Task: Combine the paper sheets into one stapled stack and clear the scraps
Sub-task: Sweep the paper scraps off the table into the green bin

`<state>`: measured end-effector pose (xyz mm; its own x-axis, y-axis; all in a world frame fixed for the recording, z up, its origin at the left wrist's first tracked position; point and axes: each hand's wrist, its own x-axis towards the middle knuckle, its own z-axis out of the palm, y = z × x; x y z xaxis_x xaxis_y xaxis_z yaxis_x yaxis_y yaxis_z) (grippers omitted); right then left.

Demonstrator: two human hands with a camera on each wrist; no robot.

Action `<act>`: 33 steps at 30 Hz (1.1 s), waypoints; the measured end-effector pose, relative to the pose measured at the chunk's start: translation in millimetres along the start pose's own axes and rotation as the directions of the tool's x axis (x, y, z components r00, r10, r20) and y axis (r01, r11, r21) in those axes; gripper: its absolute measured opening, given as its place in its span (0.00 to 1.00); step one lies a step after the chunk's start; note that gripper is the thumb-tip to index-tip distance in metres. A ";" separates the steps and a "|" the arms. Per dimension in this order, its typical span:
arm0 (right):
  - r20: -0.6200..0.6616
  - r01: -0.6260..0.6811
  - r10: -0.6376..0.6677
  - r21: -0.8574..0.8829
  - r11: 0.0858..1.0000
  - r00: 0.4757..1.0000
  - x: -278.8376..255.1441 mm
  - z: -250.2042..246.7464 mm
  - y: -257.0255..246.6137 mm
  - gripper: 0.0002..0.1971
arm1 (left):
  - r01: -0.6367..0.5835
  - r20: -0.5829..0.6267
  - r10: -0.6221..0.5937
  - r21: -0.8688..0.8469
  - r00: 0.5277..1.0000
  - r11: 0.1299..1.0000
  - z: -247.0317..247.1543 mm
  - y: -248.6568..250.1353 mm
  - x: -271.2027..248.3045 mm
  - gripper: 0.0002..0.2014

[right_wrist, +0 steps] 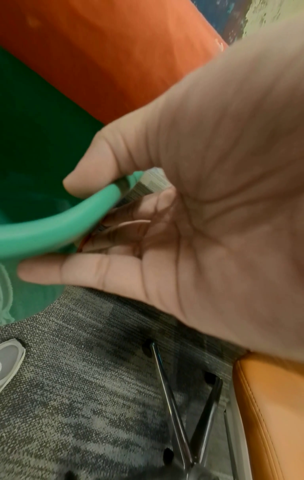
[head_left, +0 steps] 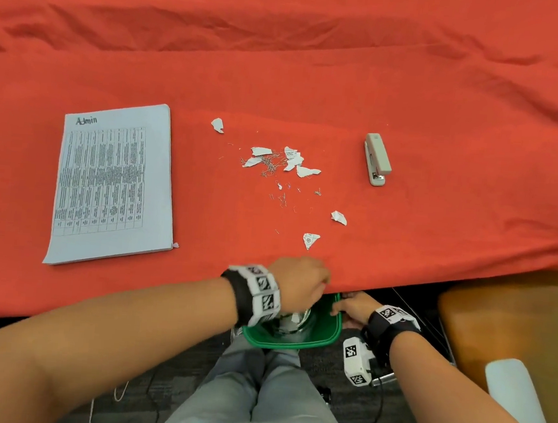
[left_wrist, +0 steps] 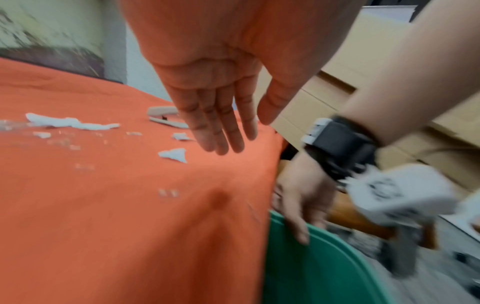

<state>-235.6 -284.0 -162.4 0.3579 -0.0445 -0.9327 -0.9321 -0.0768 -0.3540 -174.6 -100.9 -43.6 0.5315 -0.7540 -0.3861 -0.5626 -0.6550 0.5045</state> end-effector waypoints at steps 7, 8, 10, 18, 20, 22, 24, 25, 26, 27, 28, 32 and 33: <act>-0.034 -0.033 0.033 -0.004 0.999 0.999 9.6 -3.7 9.5 0.37 | 0.057 0.023 -0.061 0.148 0.998 0.987 -28.4 -21.9 86.5 0.29; -0.036 -0.030 0.030 0.005 1.000 0.999 13.6 -5.4 12.6 0.41 | 0.057 0.053 -0.067 0.175 0.996 0.983 -25.0 -25.5 86.0 0.30; -0.034 -0.037 0.037 0.020 0.999 0.999 11.9 -6.1 11.9 0.41 | 0.036 0.073 -0.051 0.200 0.996 0.979 -14.3 -30.3 73.1 0.30; -0.016 -0.033 0.033 0.003 0.999 0.999 7.0 -3.2 4.9 0.29 | -0.015 0.129 -0.004 0.150 0.992 0.989 44.8 -24.1 -38.7 0.31; -0.030 -0.037 0.036 -0.011 0.999 0.999 9.8 -3.5 5.6 0.28 | 0.027 0.101 -0.031 0.044 0.994 0.999 38.6 -20.2 -46.6 0.25; -0.039 -0.038 0.037 -0.019 0.999 0.999 12.1 -3.5 6.1 0.27 | 0.058 -0.030 -0.061 -0.088 0.998 0.994 21.4 -16.8 -41.1 0.19; -0.044 -0.042 0.040 -0.035 0.999 0.998 14.3 -3.8 7.3 0.27 | 0.099 -0.174 -0.123 -0.141 0.977 0.985 5.0 -23.4 -24.8 0.18; -0.048 -0.046 0.044 -0.044 0.998 0.998 15.7 -4.5 8.0 0.28 | 0.137 -0.218 -0.168 -0.150 0.961 0.979 -0.9 -30.5 -15.3 0.20; -0.050 -0.043 0.040 -0.047 0.998 0.998 17.6 -5.2 9.3 0.29 | 0.186 -0.232 -0.216 -0.143 0.949 0.972 -4.3 -38.7 -6.7 0.23; -0.052 -0.044 0.041 -0.049 0.998 0.998 15.7 -5.2 8.3 0.28 | 0.238 -0.208 -0.259 -0.121 0.943 0.964 -5.2 -45.9 -1.0 0.27; -0.058 -0.044 0.041 -0.046 0.998 0.997 16.2 -5.2 8.1 0.28 | 0.280 -0.169 -0.293 -0.094 0.941 0.955 -3.2 -50.8 1.2 0.29; -0.061 -0.038 0.037 -0.024 0.999 0.997 13.4 -3.9 5.9 0.28 | 0.255 -0.040 -0.255 -0.014 0.966 0.967 25.6 -36.8 -21.5 0.33; -0.063 -0.046 0.045 -0.022 0.999 0.997 12.4 -3.8 5.3 0.29 | 0.215 -0.013 -0.215 0.005 0.977 0.977 35.7 -28.6 -31.1 0.33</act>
<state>-235.9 -288.7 -175.6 0.3184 -0.1110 -0.9414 -0.9463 -0.0962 -0.3087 -197.6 -60.4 -73.7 0.6484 -0.5947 -0.4752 -0.4383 -0.8021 0.4057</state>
